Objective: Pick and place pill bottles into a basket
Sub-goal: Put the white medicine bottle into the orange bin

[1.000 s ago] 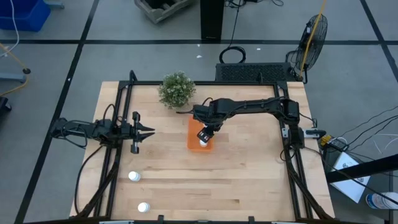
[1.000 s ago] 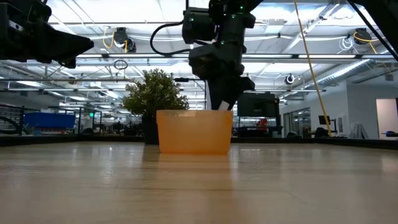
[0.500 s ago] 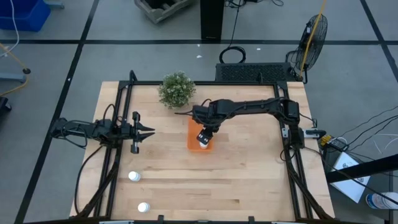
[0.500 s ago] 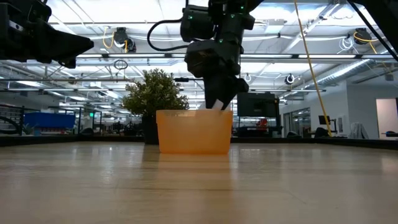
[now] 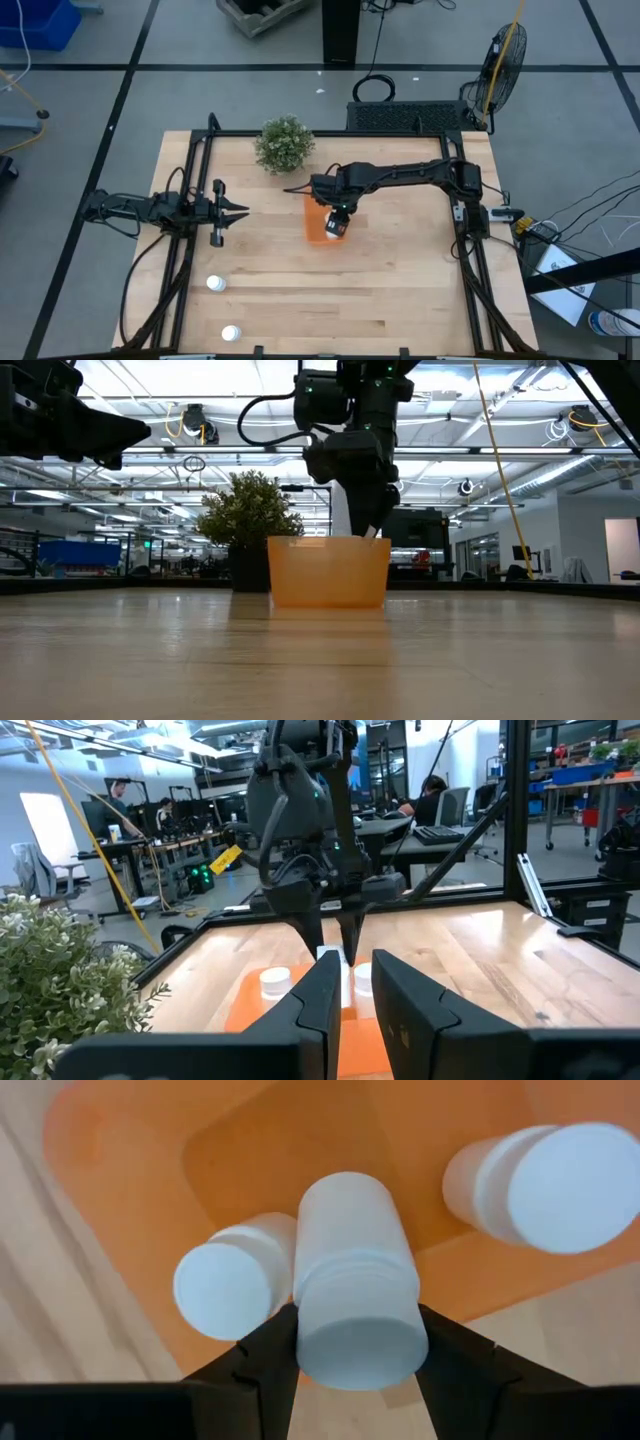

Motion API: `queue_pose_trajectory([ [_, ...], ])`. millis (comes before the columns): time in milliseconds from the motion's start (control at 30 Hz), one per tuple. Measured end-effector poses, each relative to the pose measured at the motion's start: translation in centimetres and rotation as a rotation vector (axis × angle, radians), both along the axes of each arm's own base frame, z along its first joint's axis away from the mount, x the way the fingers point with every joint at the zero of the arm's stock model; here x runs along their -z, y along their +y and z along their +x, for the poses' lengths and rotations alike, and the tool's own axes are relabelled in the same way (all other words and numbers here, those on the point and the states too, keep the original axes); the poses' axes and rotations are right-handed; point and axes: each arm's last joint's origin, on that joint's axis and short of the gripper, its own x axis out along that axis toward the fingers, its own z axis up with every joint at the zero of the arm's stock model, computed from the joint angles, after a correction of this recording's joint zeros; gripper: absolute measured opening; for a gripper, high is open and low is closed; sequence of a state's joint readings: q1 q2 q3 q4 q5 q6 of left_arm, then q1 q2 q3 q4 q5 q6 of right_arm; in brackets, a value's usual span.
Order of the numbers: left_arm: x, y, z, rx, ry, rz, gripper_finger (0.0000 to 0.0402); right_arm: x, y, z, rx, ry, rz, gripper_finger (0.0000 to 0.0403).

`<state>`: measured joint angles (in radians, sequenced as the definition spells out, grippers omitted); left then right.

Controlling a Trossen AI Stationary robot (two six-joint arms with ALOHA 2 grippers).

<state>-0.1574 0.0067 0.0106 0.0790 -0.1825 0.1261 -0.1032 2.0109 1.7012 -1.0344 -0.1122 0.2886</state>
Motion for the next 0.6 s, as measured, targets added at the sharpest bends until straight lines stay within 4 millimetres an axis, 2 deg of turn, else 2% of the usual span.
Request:
queue_pose_trajectory([
  [367,0.00,0.00,0.00,0.000,0.000,0.000,0.0067,0.00,0.36,0.00,-0.070,-0.006,0.015,0.0168],
  [600,0.00,0.00,0.00,0.000,0.000,0.000,0.0067,0.01,0.35,-0.09,-0.067,0.005,0.011,0.0193],
])
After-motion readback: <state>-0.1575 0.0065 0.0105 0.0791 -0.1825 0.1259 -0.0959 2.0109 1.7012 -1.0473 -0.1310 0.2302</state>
